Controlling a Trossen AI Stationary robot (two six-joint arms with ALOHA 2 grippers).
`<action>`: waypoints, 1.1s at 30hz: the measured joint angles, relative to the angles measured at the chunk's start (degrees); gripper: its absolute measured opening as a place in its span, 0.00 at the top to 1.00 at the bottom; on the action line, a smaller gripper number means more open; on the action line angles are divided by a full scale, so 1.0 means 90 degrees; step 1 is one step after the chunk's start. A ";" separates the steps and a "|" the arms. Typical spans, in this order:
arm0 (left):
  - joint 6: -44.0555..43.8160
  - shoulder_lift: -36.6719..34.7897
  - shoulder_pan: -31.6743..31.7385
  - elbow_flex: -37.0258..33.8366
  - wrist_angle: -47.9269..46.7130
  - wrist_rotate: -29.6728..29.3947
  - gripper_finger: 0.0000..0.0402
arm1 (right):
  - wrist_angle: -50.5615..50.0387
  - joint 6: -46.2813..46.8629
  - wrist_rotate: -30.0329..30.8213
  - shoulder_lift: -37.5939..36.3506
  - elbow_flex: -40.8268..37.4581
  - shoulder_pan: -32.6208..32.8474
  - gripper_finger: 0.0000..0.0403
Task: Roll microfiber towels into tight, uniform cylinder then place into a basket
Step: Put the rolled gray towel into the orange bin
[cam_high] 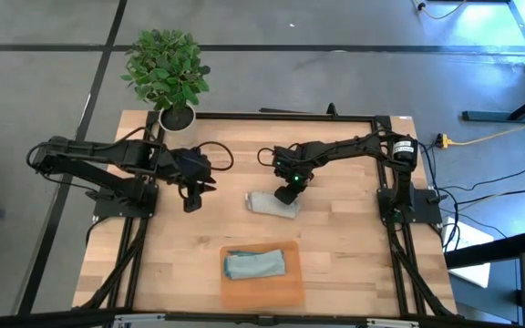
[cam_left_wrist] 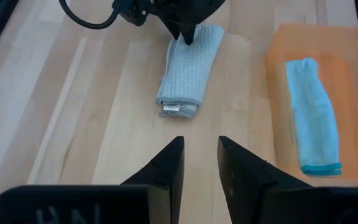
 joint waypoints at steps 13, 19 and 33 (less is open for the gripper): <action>0.0006 0.0000 0.0000 0.0000 -0.0002 0.0002 0.79 | 0.0002 -0.0022 0.0000 0.0000 0.0000 0.0000 0.59; 0.0006 0.0002 0.0000 0.0002 -0.0002 0.0002 0.79 | 0.0037 -0.0006 -0.0002 0.0000 -0.0002 0.0000 0.59; 0.0006 0.0002 0.0000 0.0000 -0.0005 0.0005 0.79 | 0.0652 -0.0005 0.0022 0.0005 -0.0007 -0.0002 0.59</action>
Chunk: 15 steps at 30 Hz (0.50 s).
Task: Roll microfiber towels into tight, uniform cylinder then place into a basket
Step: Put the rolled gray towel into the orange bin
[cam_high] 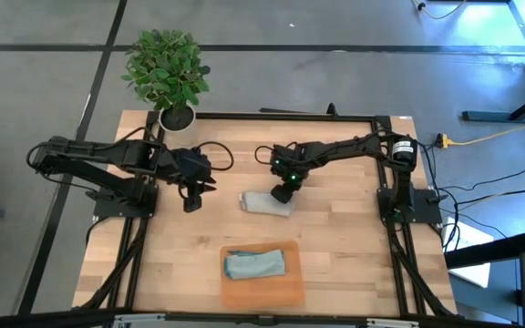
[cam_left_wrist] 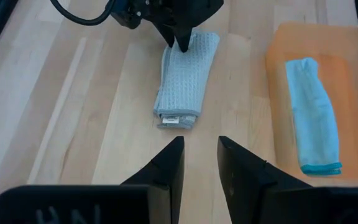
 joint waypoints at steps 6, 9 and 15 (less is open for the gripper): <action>0.0000 0.0000 0.0000 0.0000 0.0000 0.0000 0.79 | 0.0152 -0.0080 0.0044 0.0000 0.0000 0.0000 0.59; 0.0000 0.0000 0.0000 0.0000 0.0000 0.0000 0.79 | 0.0148 -0.0224 0.0044 0.0000 0.0000 0.0004 0.57; 0.0000 0.0000 0.0000 0.0000 0.0000 0.0002 0.79 | 0.0081 -0.0436 0.0062 0.0000 0.0003 0.0046 0.41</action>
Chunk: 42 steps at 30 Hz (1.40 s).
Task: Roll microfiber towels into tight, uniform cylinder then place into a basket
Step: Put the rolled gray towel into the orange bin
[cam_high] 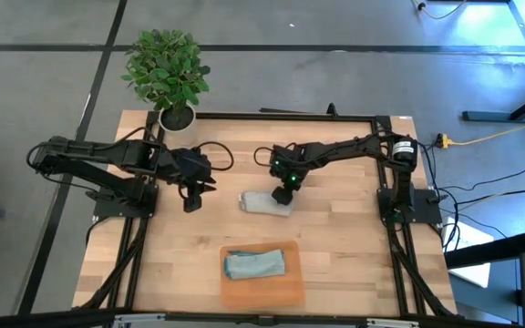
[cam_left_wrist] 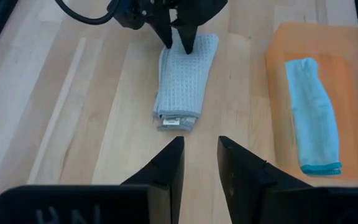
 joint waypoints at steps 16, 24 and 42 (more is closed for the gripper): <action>0.0002 0.0002 0.0000 0.0000 0.0000 0.0000 0.79 | 0.0078 0.0586 0.0205 -0.0142 0.0002 -0.0109 0.13; 0.0002 0.0002 0.0000 0.0000 0.0000 -0.0001 0.79 | 0.0093 0.0710 0.0909 -0.0539 0.0016 -0.0107 0.13; 0.0002 0.0002 0.0000 0.0000 0.0042 -0.0002 0.79 | 0.0225 -0.0362 0.1976 -0.0865 0.0416 0.0539 0.03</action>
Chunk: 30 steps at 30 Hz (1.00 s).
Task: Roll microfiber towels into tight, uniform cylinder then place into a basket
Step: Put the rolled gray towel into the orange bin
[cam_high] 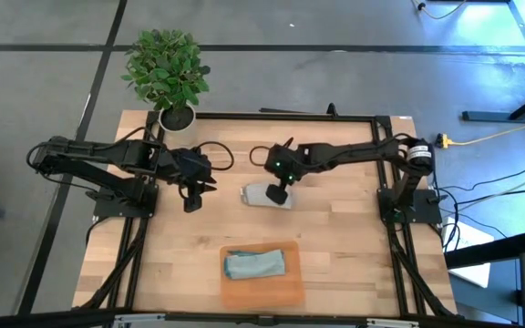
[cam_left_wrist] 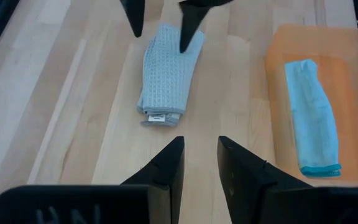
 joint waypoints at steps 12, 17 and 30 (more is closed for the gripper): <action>0.0000 0.0000 0.0000 0.0000 0.0002 0.0000 0.79 | -0.0153 -0.1387 0.0475 0.0106 0.0254 0.0787 0.01; 0.0000 0.0000 0.0000 0.0000 0.0003 -0.0002 0.79 | 0.0144 -0.1476 0.0984 0.0461 0.0186 0.0908 0.01; 0.0000 0.0000 0.0000 0.0000 0.0004 -0.0002 0.79 | 0.0295 -0.1787 0.1477 0.0691 0.0189 0.1068 0.01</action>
